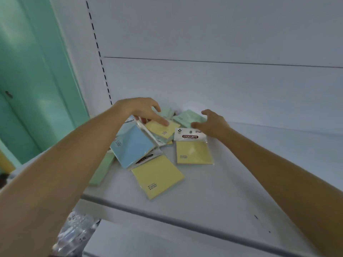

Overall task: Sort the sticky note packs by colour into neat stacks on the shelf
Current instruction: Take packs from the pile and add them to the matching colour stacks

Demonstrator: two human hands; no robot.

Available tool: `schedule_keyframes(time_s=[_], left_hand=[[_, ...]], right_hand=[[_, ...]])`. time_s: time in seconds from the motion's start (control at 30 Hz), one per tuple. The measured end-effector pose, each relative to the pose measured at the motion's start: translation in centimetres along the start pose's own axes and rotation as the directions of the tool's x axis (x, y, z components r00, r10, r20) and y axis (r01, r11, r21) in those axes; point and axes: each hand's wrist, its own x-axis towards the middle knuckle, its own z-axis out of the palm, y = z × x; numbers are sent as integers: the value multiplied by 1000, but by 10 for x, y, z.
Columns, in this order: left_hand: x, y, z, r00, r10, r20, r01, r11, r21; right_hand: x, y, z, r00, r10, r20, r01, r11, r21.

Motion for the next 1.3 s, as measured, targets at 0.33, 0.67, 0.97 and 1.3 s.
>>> schedule_keyframes(time_s=[0.33,0.67,0.97,1.3], left_hand=[[1,-7,3,990,142,-22,-144,988,-62],[8,4,11,909,332,-251,-380,908,-177],[14,-8,17,953,-70,-293,70,997,-13],[3,6,5,854,-15,-520,-329,759,-562]], right_hand=[[-7,5,7,980,90,-179,-16,927,375],[-15,19,13,951,9,-310,129,898,421],[-10,29,14,954,-15,-301,138,908,394],[-16,21,-13,919,83,-385,147,834,531]])
